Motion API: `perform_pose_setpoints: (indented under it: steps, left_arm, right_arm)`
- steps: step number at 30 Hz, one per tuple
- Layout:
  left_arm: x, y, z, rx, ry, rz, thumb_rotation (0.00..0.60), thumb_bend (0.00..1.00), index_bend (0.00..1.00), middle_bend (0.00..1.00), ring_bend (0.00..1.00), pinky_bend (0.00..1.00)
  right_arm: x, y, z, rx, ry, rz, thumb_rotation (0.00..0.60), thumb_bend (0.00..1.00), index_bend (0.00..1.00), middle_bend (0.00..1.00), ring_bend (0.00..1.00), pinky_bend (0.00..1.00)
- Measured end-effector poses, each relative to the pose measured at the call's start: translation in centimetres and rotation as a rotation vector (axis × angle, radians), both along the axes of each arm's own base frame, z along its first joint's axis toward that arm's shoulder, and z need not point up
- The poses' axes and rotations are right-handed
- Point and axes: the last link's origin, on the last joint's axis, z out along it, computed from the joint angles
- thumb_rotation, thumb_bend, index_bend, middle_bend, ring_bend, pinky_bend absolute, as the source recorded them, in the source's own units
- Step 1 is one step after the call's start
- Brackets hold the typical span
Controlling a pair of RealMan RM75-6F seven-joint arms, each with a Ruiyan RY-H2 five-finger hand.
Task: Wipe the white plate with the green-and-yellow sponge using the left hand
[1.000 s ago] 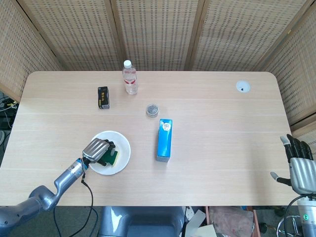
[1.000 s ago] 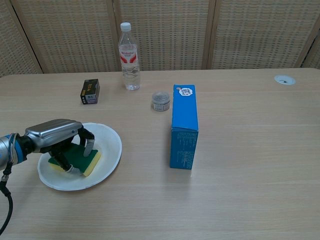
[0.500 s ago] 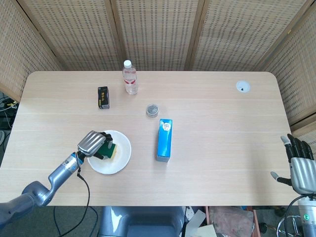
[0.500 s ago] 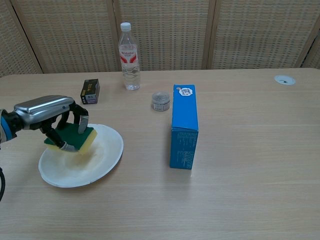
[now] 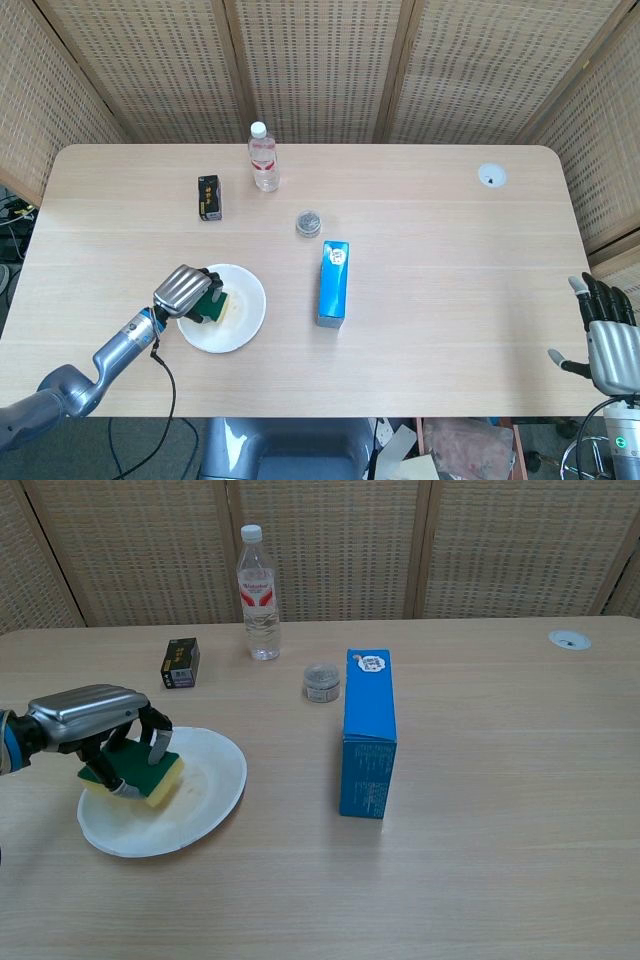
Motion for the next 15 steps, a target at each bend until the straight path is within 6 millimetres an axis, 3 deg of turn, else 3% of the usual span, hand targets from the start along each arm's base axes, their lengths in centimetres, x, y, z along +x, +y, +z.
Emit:
perform_pose_setpoints:
  steps: [7,15]
  left_arm:
    - [0.1,-0.6,-2.2,-0.033,0.043,-0.011,0.600,0.15,0.62,0.50,0.46,0.57]
    - [0.6,-0.6,-3.1,-0.052,0.066,-0.023,0.600,0.15,0.65,0.50,0.46,0.57]
  right_arm:
    - [-0.2,-0.2,0.0,0.003,0.000,-0.006,0.600,0.00,0.00,0.00,0.00,0.00]
    - [-0.1,-0.1,-0.1,0.008,0.001,-0.001,0.600,0.00,0.00,0.00,0.00,0.00]
